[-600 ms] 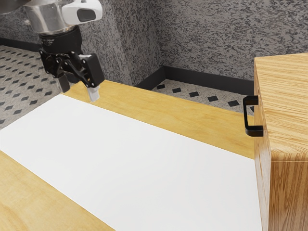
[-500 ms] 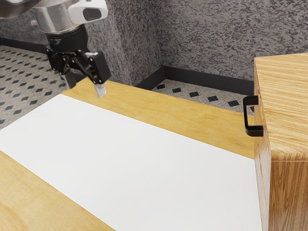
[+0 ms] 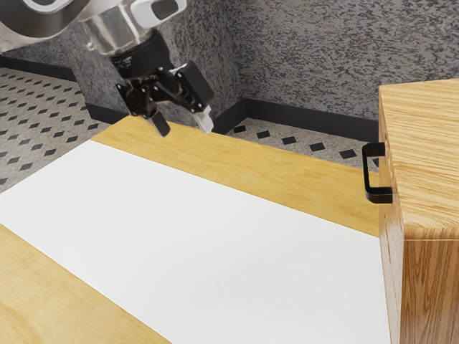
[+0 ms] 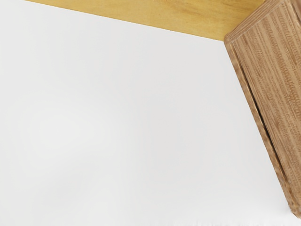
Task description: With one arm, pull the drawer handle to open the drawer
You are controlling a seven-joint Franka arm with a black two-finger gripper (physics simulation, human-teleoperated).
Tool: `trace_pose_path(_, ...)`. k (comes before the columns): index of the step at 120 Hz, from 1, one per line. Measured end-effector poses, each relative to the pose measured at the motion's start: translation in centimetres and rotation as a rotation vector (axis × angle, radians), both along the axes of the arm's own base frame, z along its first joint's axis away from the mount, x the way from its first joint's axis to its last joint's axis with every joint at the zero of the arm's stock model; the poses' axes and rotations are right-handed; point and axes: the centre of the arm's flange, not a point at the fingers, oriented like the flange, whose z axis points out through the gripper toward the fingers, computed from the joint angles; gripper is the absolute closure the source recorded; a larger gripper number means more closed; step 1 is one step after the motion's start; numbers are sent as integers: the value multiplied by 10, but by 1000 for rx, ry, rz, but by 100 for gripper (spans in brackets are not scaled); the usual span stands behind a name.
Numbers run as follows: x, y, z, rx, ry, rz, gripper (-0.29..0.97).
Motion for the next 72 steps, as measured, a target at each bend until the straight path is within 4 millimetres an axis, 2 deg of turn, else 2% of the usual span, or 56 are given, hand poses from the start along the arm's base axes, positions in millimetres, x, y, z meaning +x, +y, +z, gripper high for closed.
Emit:
trace_pose_path(10, 5, -9, -1, -135, 4, 12, 0)
trace_pose_path(22, 21, -16, -20, -224, 48, 54, 0)
trace_pose_path(38, 25, -37, -46, -284, 97, 128, 0)
trace_pose_path(47, 26, -54, -51, -316, 110, 153, 9)
trace_pose_path(61, 28, -84, -47, -369, 104, 171, 22)
trace_pose_path(72, 38, -113, -56, -410, 119, 175, 28)
